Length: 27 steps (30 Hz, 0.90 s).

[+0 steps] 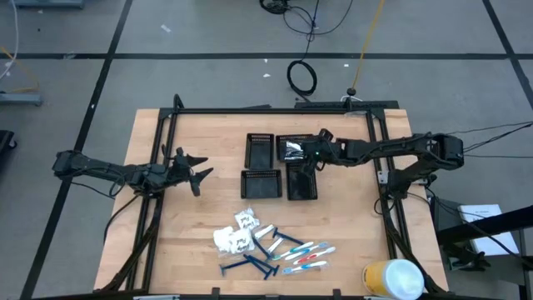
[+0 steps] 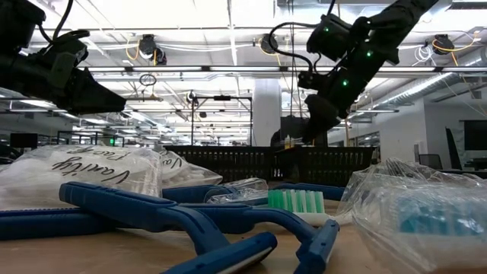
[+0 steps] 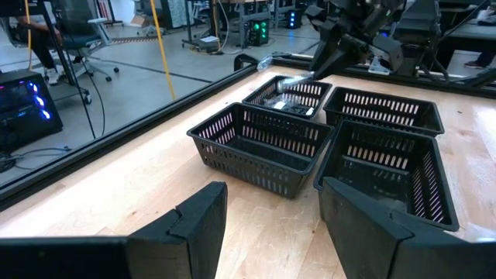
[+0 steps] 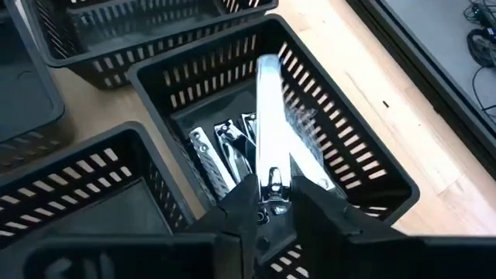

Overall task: Pick & Place Travel size toiletries
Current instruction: Put the silver nail cutter into the top right black bin

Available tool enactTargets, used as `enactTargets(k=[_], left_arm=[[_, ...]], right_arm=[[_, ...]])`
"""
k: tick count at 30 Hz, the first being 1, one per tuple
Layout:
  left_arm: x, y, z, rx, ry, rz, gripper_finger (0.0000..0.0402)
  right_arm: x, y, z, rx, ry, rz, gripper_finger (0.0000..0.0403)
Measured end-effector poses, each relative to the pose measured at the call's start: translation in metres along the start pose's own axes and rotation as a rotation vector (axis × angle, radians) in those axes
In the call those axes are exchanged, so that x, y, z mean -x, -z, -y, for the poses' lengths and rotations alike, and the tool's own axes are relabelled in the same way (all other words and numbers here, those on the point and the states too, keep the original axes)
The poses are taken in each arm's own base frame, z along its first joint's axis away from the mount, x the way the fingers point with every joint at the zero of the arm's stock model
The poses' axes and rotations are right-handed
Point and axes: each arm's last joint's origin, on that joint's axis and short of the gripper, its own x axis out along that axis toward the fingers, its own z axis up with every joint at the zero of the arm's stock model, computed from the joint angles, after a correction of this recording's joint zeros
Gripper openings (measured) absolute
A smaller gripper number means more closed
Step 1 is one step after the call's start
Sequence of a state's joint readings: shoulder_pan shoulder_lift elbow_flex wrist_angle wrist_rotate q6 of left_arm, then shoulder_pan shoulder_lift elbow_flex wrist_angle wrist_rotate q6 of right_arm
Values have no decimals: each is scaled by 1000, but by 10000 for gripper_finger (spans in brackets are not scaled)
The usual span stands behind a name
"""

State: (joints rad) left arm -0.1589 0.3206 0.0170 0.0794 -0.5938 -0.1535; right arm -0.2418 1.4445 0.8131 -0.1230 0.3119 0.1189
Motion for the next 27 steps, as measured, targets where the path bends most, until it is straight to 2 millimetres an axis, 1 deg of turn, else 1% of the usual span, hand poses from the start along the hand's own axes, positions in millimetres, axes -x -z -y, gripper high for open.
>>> enactTargets(k=[6, 8, 10, 13, 15, 18, 21, 24, 27], left_arm=[[0, 0, 0, 0, 0, 0, 209], [0, 0, 0, 0, 0, 0, 209], [0, 0, 0, 0, 0, 0, 209], [0, 0, 0, 0, 0, 0, 209], [0, 0, 0, 0, 0, 0, 209], [0, 0, 0, 0, 0, 0, 209], [0, 0, 0, 1, 0, 2, 209], [0, 0, 0, 1, 1, 2, 209], [0, 0, 0, 1, 0, 1, 209]], right_arm=[[1, -1, -2, 3, -8, 10, 128], [6, -2, -4, -3, -37, 26, 138], [15, -7, -9, 1, -112, 69, 143], [39, -12, -22, 36, -253, 148, 143], [61, -18, -33, 54, -339, 236, 138], [93, -18, -53, 104, -485, 340, 130], [120, -12, -76, 183, -619, 426, 124], [134, -1, -97, 239, -722, 529, 121], [141, 16, -111, 270, -806, 606, 121]])
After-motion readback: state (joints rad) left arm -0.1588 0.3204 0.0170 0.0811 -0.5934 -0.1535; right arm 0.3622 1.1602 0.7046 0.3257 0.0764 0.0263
